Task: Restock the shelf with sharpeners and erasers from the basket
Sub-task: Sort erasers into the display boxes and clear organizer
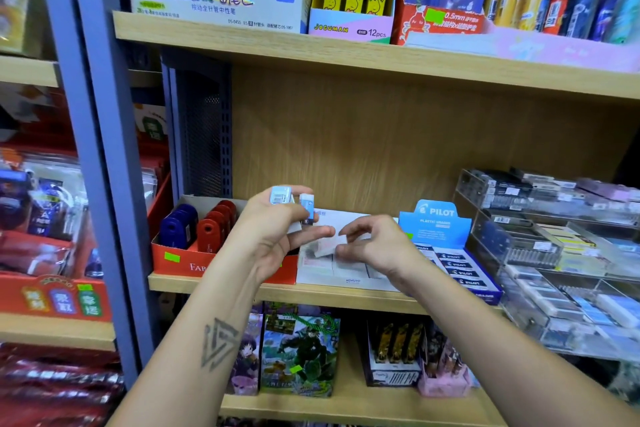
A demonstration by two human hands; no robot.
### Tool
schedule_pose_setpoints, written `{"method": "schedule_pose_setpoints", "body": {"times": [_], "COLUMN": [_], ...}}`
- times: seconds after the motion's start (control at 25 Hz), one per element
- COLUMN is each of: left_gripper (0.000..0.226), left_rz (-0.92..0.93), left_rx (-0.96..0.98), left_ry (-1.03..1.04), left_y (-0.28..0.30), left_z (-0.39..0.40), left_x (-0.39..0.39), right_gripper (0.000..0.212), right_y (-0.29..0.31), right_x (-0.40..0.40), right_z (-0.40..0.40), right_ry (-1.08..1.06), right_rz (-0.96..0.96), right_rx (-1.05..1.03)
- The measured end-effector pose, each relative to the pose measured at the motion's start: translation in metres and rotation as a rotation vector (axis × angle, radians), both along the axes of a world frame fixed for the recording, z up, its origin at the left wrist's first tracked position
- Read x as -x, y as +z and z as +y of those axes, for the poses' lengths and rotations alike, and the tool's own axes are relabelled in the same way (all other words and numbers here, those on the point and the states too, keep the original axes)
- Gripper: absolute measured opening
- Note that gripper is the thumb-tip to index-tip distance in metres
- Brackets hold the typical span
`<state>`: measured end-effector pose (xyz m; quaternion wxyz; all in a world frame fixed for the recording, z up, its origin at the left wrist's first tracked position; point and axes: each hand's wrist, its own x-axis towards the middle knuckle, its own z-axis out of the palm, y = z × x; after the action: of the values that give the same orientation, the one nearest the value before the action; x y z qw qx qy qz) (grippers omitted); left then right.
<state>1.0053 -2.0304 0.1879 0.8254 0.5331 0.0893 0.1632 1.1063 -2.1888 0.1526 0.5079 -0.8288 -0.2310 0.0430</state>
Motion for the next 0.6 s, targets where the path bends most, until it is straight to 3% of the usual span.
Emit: {"method": "schedule_pose_setpoints", "body": {"times": [0.2, 0.36, 0.44, 0.48, 0.52, 0.6], "left_gripper": [0.031, 0.036, 0.043, 0.045, 0.047, 0.046], "left_rz": [0.018, -0.014, -0.033, -0.035, -0.032, -0.027], "left_rx": [0.048, 0.288, 0.391, 0.418, 0.432, 0.447], "left_ry": [-0.137, -0.229, -0.279, -0.307, -0.329, -0.353], "left_y": [0.0, 0.0, 0.0, 0.0, -0.001, -0.001], "left_z": [0.001, -0.003, -0.005, -0.006, -0.007, -0.008], "left_x": [0.003, 0.0, 0.001, 0.002, 0.002, 0.001], "right_gripper": [0.016, 0.035, 0.039, 0.028, 0.014, 0.018], "right_y": [-0.004, -0.012, -0.01, -0.005, -0.001, 0.009], "right_x": [0.005, 0.005, 0.004, 0.007, 0.005, 0.005], "right_z": [0.022, 0.022, 0.021, 0.019, 0.015, 0.004], "right_ry": [-0.052, -0.058, 0.003, 0.01, -0.003, -0.104], "right_rz": [-0.35, -0.488, -0.425, -0.387, -0.341, -0.176], "right_rx": [0.331, 0.533, 0.497, 0.445, 0.341, 0.017]}}
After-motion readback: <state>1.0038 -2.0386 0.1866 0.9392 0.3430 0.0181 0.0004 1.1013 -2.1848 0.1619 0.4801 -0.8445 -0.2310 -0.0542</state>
